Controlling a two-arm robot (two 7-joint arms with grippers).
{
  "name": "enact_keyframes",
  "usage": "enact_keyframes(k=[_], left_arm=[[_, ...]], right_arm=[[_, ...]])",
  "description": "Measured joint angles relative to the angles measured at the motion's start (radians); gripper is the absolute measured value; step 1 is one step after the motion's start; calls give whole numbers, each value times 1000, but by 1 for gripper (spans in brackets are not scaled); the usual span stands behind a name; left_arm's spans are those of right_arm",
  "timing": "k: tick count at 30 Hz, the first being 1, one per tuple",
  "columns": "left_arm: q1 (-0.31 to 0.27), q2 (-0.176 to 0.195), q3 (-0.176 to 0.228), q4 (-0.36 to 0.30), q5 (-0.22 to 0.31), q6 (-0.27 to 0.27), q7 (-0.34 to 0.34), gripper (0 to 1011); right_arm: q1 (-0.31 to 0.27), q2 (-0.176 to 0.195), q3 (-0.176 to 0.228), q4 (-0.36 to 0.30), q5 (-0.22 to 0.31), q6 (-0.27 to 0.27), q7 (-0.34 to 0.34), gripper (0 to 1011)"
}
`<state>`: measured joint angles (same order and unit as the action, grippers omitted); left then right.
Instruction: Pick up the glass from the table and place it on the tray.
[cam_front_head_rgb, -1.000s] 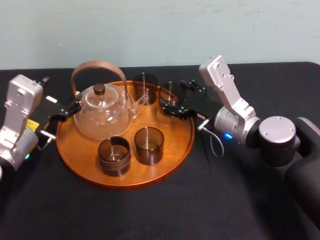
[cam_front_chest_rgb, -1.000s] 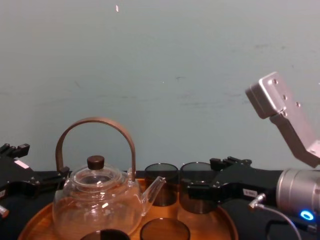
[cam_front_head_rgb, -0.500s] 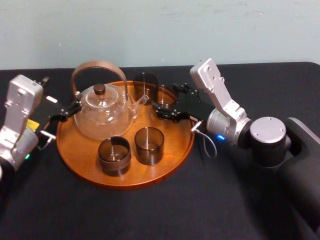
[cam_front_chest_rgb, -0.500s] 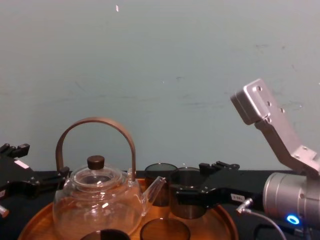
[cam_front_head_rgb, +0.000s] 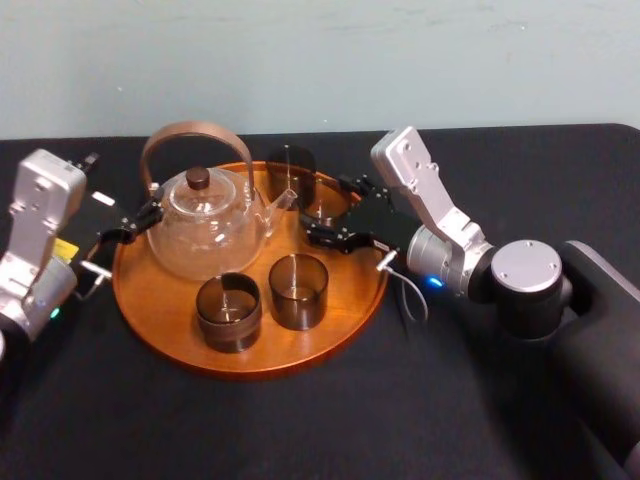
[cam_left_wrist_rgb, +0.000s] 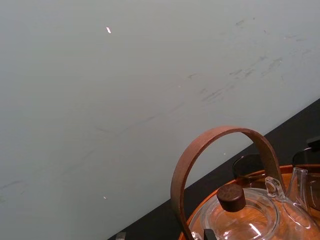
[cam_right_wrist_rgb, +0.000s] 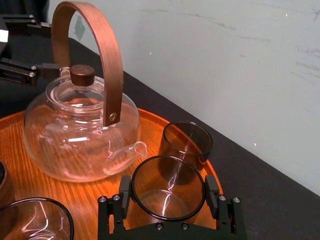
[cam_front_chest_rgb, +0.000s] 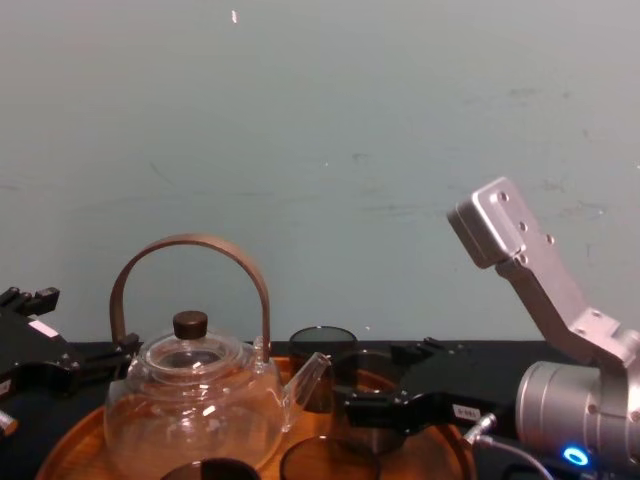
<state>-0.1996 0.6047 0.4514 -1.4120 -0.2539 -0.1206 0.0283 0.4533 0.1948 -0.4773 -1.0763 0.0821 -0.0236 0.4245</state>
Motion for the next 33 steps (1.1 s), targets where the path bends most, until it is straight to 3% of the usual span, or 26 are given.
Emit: enact_keyframes(k=[33], left_arm=[[0,0,0,0,0,0,0,1009]], right_arm=[[-4,-3,-1,12,-18,-5,-12,913]])
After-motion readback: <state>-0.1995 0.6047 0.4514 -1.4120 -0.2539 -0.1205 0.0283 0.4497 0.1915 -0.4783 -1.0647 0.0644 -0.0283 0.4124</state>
